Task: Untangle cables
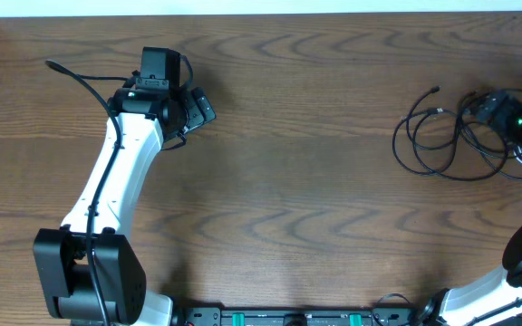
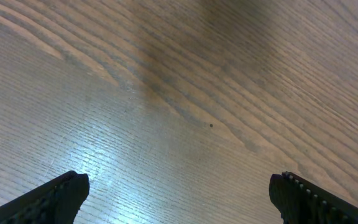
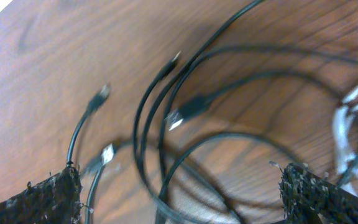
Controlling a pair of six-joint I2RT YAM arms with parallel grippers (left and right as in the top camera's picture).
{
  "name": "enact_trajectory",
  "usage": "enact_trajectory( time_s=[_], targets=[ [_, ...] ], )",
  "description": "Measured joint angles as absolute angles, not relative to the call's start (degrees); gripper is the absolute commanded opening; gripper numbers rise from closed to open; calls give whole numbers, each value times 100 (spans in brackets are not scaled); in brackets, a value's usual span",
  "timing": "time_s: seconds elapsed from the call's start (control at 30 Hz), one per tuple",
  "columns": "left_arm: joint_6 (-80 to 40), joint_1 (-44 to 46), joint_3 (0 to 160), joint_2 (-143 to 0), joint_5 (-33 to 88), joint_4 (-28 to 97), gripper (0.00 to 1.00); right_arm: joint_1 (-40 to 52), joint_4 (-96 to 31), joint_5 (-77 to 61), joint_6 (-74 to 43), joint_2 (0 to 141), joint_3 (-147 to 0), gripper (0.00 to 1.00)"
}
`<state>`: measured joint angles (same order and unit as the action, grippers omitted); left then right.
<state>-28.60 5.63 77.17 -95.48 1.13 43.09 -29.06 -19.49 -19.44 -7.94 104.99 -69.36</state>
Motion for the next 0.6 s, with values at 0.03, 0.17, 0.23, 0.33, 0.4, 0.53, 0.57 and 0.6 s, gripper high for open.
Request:
enact_trajectory(
  time_s=[0.03,0.17,0.23,0.33,0.4,0.53,0.57,0.6],
  targets=[
    [-2860,563,7717,-9548,115,4309,98,-2899,-2010,-1981,-716,10499,-6934,99],
    [-2860,563,7717,-9548,115,4309,98,-2895,-2047,-1916,-526,10499,-6831,99],
    [-2860,563,7717,-9548,113,4311,98,-2895,-2056,-1813,-473,10499,-6700,99],
    [-2860,563,7717,-9548,115,4311,98,-2895,-2069,-1638,-425,10499,-6445,99],
    [-2860,563,7717,-9550,113,4311,98,-2895,-2088,-1553,-401,10499,-6296,99],
    [-2860,563,7717,-9550,115,4311,98,-2895,-2099,-1479,-381,10499,-6163,99],
    [-2860,563,7717,-9548,115,4309,98,-2895,-2095,-1463,-381,10499,-6149,99],
    [-2860,563,7717,-9548,113,4311,98,-2895,-2095,-1452,-381,10499,-6147,99]
  ],
)
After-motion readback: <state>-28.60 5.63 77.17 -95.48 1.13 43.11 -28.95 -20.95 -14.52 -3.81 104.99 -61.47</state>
